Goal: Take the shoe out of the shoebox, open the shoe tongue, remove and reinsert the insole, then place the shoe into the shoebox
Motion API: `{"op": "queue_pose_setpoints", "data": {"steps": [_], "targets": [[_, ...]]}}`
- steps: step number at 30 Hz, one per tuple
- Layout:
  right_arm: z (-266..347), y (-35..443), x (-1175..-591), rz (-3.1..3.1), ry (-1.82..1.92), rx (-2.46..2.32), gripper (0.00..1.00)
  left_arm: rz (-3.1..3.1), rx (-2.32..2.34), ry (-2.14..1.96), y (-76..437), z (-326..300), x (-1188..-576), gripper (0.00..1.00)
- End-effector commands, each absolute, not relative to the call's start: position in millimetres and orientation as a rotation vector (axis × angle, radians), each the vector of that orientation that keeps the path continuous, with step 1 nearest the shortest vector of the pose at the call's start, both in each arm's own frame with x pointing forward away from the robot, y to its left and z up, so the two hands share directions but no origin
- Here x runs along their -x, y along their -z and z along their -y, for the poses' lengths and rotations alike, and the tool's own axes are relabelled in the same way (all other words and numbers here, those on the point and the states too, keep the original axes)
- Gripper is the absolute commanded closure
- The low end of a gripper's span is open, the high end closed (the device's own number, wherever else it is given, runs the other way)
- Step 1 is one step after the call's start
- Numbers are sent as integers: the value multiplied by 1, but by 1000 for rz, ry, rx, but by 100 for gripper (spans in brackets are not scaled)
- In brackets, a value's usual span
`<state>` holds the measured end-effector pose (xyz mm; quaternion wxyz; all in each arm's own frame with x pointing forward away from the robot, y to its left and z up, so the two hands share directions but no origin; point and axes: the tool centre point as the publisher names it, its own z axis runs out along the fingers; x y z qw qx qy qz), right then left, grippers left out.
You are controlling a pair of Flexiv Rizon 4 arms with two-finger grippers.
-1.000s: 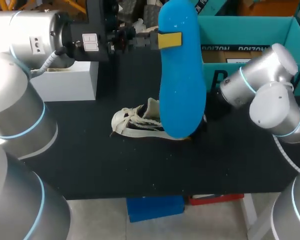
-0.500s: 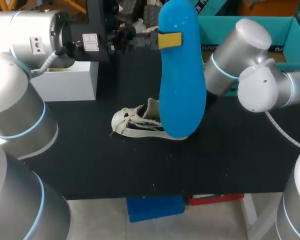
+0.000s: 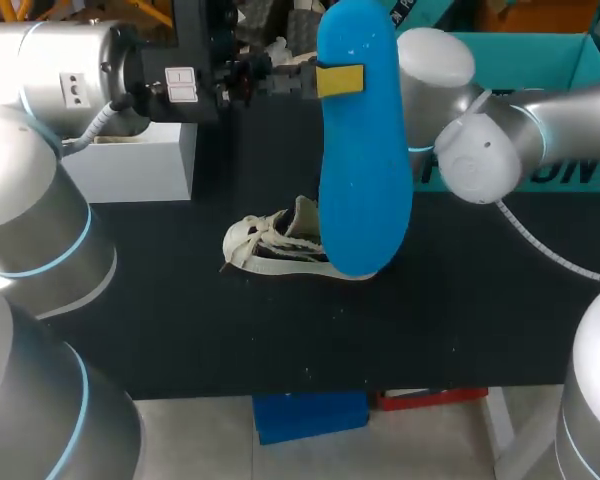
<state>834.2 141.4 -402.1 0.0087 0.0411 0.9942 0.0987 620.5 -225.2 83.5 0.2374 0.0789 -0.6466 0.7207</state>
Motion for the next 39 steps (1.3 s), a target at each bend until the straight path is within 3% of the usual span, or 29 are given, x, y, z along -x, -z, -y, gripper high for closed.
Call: {"op": "queue_pose_setpoints", "data": {"steps": [1,23,39], "targets": [[-148,406,-836,-3128,-54,-128,0,1776,-221,-1973,-83,227,-620,100],[-146,415,-834,-3126,-69,-149,0,1776,-221,-1973,-83,227,-620,100],[-138,417,-832,-3046,-450,-101,0,1776,-221,-1973,-83,227,-620,100]]}}
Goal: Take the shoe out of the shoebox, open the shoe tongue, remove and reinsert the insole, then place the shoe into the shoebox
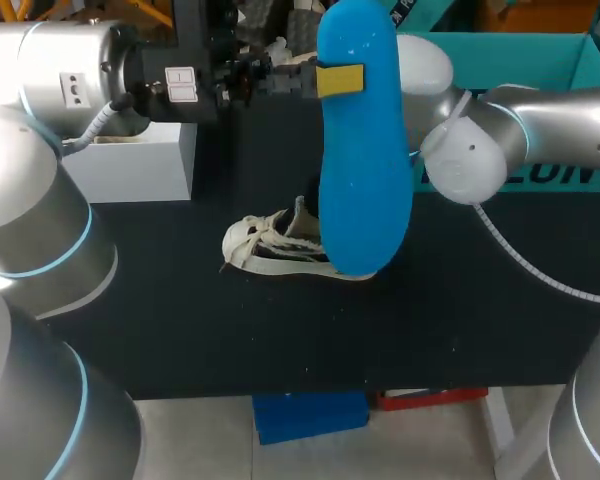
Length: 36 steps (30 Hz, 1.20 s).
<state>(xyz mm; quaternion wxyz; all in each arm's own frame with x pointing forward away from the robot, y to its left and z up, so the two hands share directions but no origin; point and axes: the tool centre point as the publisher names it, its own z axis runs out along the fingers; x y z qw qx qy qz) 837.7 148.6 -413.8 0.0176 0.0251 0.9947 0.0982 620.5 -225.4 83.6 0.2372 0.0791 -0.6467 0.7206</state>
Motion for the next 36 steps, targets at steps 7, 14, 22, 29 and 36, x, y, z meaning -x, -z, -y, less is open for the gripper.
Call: {"op": "queue_pose_setpoints", "data": {"steps": [7,14,22,29,36], "targets": [[-135,416,-833,-3002,-540,-102,0,1776,-221,-1973,-83,227,-620,100],[-134,419,-835,-2920,-714,-87,0,1776,-221,-1973,-83,227,-620,100],[-131,423,-837,-2834,-881,-95,0,1776,-221,-1973,-83,227,-620,100],[-128,426,-835,-2773,-992,-119,0,1776,-221,-1973,-83,227,-620,100],[-125,428,-836,-2714,-1127,-128,0,1776,-221,-1973,-83,227,-620,100]]}}
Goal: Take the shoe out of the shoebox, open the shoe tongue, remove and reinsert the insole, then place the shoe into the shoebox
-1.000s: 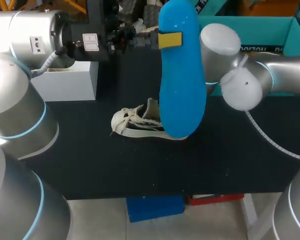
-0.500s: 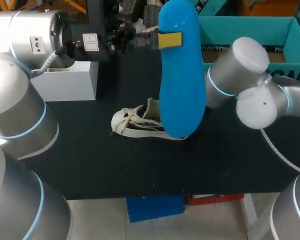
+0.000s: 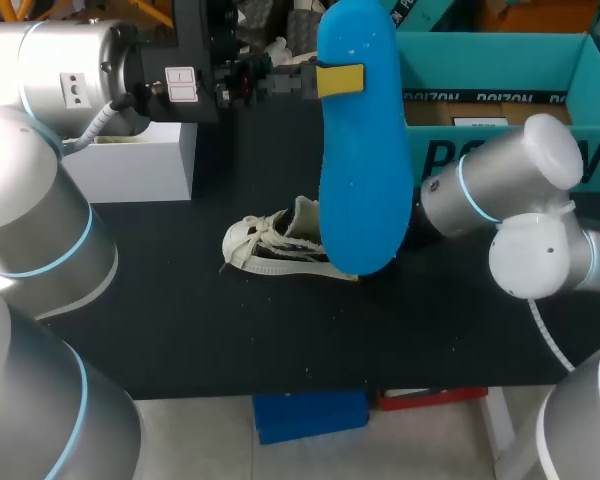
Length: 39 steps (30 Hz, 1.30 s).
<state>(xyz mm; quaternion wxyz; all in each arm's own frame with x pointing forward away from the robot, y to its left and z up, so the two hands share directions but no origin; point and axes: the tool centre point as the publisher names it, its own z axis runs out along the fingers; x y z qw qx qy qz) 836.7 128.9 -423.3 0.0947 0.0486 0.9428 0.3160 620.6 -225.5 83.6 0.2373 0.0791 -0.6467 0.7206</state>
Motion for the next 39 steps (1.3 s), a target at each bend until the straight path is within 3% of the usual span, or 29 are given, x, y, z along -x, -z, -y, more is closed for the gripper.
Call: {"op": "queue_pose_setpoints", "data": {"steps": [1,39], "targets": [[-125,428,-836,-2708,-1141,-130,0,1776,-221,-1973,-83,227,-620,100],[-119,434,-841,-2706,-1427,-197,0,1776,-221,-1973,-83,227,-620,100]]}}
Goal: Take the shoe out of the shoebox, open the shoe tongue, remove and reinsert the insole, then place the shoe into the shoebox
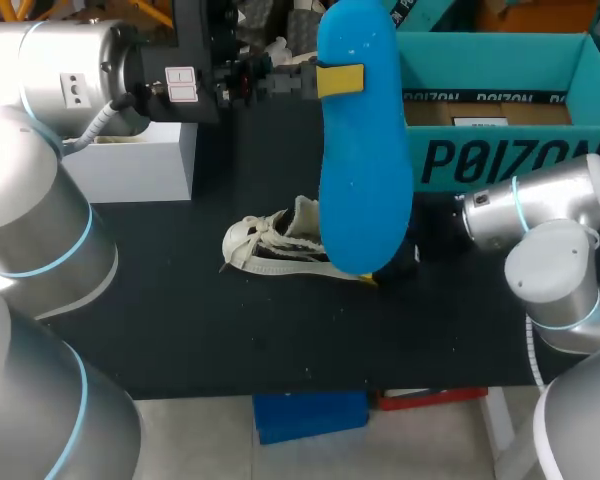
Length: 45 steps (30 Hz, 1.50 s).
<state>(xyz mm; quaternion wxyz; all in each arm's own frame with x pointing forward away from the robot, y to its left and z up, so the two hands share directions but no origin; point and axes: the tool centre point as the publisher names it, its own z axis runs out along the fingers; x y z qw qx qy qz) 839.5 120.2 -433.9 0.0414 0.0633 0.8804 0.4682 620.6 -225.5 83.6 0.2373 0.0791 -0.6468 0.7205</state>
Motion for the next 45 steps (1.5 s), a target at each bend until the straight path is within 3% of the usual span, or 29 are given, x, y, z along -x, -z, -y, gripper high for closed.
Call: {"op": "queue_pose_setpoints", "data": {"steps": [1,11,28,45], "targets": [[-117,431,-840,-2716,-1408,-208,0,1776,-221,-1973,-83,227,-620,100],[-101,393,-840,-3025,-901,-248,0,1776,-221,-1973,-83,227,-620,100],[-134,371,-862,-3241,-133,-201,0,1776,-221,-1973,-83,227,-620,100],[-169,376,-873,-3221,182,-164,2,1776,-221,-1973,-83,227,-620,100]]}}
